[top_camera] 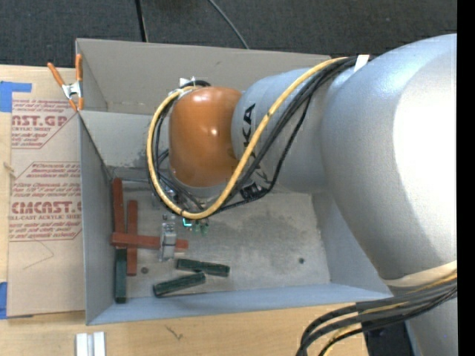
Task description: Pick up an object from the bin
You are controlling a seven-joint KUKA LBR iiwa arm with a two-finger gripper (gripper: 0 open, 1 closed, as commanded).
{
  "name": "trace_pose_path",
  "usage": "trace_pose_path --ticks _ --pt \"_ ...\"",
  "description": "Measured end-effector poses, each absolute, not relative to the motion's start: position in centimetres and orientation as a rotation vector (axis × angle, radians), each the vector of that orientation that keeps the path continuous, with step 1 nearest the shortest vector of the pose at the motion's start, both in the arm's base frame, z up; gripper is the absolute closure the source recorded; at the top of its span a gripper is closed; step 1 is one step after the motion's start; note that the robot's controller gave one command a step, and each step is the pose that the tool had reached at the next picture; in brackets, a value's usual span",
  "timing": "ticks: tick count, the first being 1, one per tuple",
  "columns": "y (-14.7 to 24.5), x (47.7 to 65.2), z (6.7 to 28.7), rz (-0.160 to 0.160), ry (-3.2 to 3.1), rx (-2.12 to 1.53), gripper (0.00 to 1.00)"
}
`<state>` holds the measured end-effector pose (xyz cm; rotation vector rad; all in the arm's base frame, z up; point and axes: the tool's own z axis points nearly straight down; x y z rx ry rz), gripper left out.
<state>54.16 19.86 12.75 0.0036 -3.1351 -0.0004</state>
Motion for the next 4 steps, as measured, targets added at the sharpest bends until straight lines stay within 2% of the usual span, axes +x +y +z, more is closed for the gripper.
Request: trace_pose_path --ticks 1,2,4 --pt "19.8 54.4 13.1 -0.003 -3.142 0.001 0.0" --pt "20.6 51.2 6.9 -0.002 -3.14 0.024 1.0" --pt "20.5 51.1 7.2 0.0 -3.137 0.025 1.0"
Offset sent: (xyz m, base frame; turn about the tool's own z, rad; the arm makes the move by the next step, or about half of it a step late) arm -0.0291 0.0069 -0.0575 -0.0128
